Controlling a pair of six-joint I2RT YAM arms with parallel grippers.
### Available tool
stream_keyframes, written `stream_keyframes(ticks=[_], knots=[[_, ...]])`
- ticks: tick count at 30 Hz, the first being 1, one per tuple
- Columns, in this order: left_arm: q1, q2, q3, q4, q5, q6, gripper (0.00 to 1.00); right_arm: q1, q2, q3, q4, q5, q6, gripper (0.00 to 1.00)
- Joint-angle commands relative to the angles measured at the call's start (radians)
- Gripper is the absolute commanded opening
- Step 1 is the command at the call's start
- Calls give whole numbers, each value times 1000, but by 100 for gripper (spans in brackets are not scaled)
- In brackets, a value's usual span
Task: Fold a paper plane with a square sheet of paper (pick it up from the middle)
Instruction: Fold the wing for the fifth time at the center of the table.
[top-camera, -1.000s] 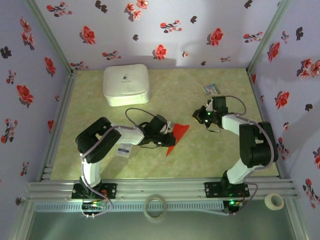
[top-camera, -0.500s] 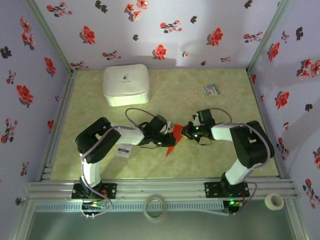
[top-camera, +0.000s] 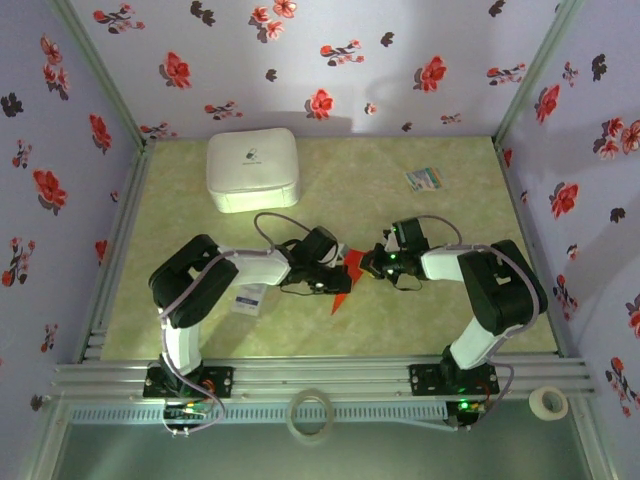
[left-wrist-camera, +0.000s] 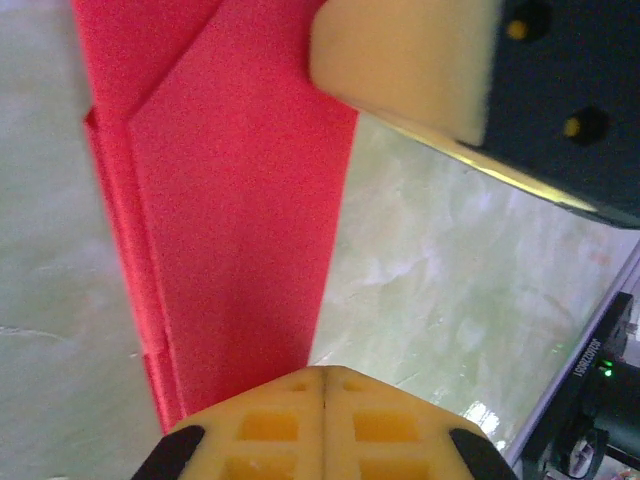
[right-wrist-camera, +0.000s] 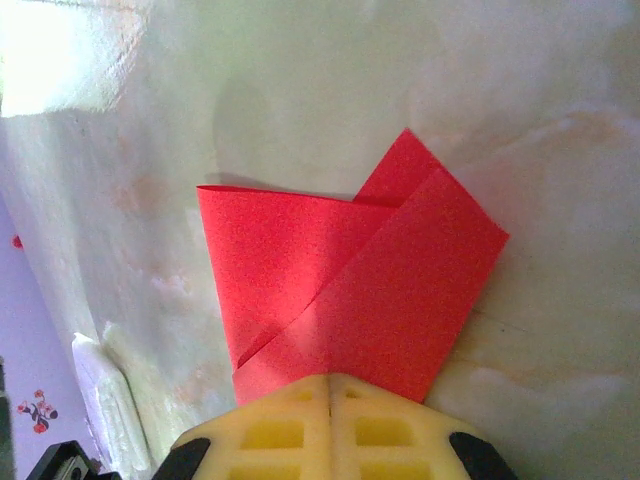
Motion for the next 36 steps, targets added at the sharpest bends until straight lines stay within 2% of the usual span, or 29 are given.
stream_keyframes(ticks=[1,6,11,17,24,27,31,34,36], knots=[[-10,41,47,-23,39,27,6,-1,34,-16,-49,87,-6,0],[-10,49,34,-15,28,18,9,0,33,-21,-51,88,-9,0],[-10,30,-49,-43,22,13,6,-1,34,-22,-53,92,-9,0],[-25,-67,-197,-19,22,-2,5,-1,36,-20,-53,94,-12,0],[-57,-167,-285,-75,-8,9,4,-1,38,-15,-53,85,-15,0],[-65,-235,-315,-83,-49,13,0,-1,39,-14,-38,64,-17,0],[-59,-352,-337,-57,-117,23,0,0,24,1,-14,12,-18,1],[-17,-395,-345,-19,-152,11,0,2,-27,9,6,-21,1,4],[26,-387,-338,3,-137,2,1,3,-79,9,-20,-10,2,13]])
